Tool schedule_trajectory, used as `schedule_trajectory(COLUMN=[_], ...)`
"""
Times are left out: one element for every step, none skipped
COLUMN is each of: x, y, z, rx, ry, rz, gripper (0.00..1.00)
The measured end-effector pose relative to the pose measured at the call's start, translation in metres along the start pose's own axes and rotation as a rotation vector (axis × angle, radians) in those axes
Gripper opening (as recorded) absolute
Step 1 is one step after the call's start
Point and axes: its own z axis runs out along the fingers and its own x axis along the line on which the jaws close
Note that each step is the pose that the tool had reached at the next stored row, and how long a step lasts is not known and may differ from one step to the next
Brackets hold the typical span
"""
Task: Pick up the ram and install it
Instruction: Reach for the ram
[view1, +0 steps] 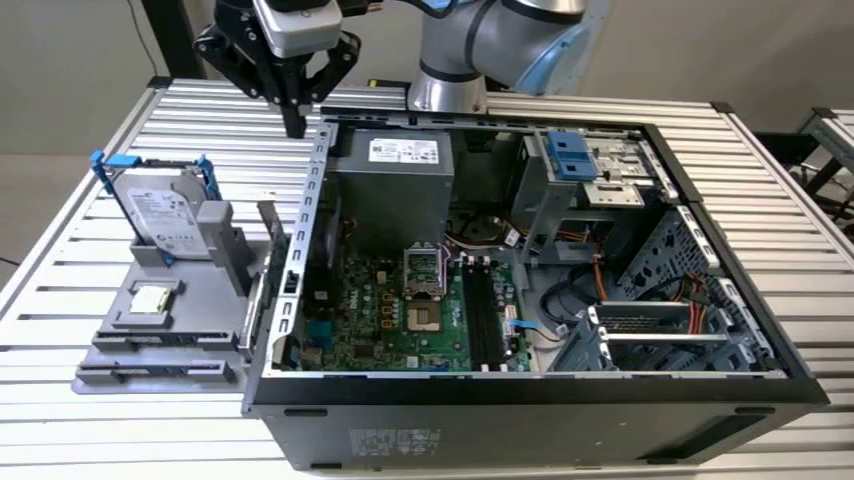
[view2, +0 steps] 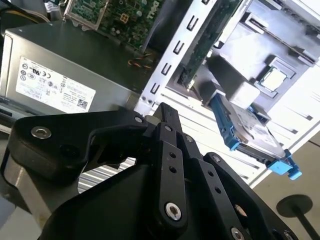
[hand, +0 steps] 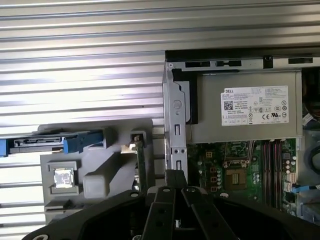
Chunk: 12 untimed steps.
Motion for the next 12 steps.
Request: schedule_trajectory(x=[0.0029,0.0058,0.0088,0.012,0.0154,0.0188,0.0226,0.0259,0.0293,0.0328,0.0363,0.0396], y=[-0.0002,-0.0004,-0.0006,-0.0009,-0.0011,-0.0013,-0.0016,-0.0018,-0.0021,-0.0023,-0.0026,-0.0028], z=[-0.0001,-0.0001,-0.0002,-0.0003,-0.0004,-0.0004,-0.0005,-0.0006,-0.0006,-0.0007,-0.0008,-0.0009], rx=[-0.0001,0.0,-0.0001,0.0,0.0,0.0,-0.0001,-0.0001,-0.0001,-0.0001,0.0,0.0], ry=[0.0,0.0001,0.0,0.0001,0.0001,0.0,0.0,0.0,0.0,0.0,0.0001,0.0], rz=[0.0,0.0,0.0,0.0,0.0,0.0,0.0,0.0,0.0,0.0,0.0,0.0], gripper=[0.0,0.0,0.0,0.0,0.0,0.0,0.0,0.0,0.0,0.0,0.0,0.0])
